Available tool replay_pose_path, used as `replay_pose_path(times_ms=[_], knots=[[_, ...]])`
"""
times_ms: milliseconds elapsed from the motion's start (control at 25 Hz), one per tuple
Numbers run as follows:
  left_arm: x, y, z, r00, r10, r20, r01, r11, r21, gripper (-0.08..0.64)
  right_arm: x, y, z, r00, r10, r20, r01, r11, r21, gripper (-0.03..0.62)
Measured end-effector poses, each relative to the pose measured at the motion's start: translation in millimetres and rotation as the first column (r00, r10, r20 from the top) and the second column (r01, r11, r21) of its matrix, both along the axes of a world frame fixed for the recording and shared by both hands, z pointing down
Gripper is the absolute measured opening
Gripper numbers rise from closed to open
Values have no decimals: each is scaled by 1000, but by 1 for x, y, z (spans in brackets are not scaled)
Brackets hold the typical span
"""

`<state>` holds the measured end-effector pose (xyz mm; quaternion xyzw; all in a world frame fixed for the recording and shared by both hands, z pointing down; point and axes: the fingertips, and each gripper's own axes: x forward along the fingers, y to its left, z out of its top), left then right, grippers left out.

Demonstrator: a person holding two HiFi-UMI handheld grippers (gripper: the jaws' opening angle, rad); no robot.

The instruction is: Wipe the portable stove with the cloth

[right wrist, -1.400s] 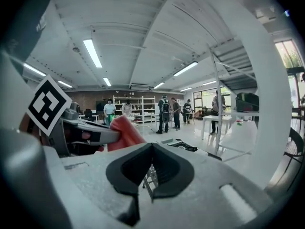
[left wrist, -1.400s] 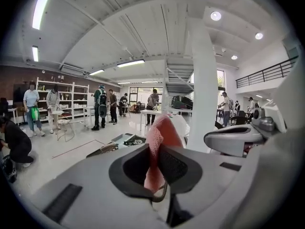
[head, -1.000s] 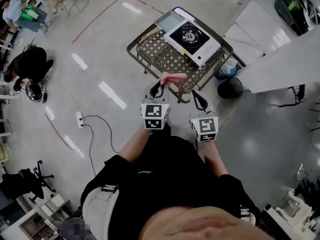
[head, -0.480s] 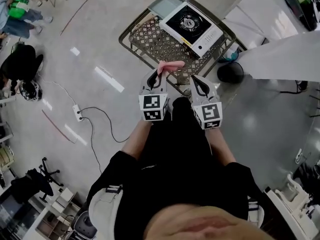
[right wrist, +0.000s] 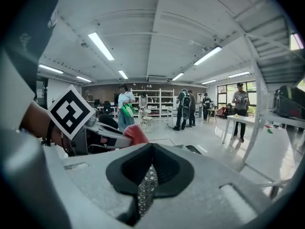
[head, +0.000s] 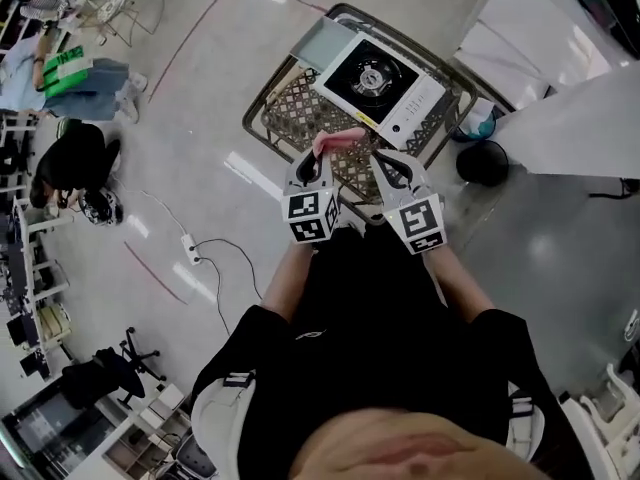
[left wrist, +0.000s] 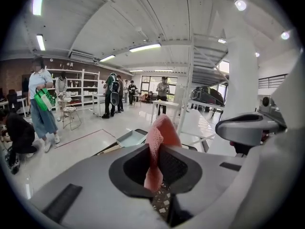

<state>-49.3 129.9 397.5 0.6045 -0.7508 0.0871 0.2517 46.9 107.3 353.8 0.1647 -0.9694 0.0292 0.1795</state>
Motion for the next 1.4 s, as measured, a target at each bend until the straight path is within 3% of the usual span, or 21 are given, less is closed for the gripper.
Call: replay_pose_path(times_ms=[440, 640, 840, 1040, 1240, 1400], knots=[[-19, -57, 36, 1000, 5, 8, -4, 996, -91, 37, -3, -63, 31, 998, 32, -46, -35, 996, -82, 3], [-52, -89, 55, 998, 60, 7, -59, 992, -111, 37, -33, -92, 51, 993, 80, -87, -87, 992, -91, 3], [-73, -112, 91, 991, 118, -61, -125, 982, -140, 37, -54, -104, 85, 976, 151, -155, -178, 968, -177, 3], [-105, -130, 140, 985, 166, -48, -173, 966, -192, 37, -75, -107, 123, 958, 172, -229, -223, 949, -221, 3], [-152, -140, 169, 976, 213, 46, -195, 948, -254, 37, -81, -111, 138, 926, 261, -274, -328, 914, -239, 3], [-191, -158, 186, 969, 200, 145, -152, 945, -290, 37, -85, -112, 134, 908, 308, -283, -376, 899, -226, 3]])
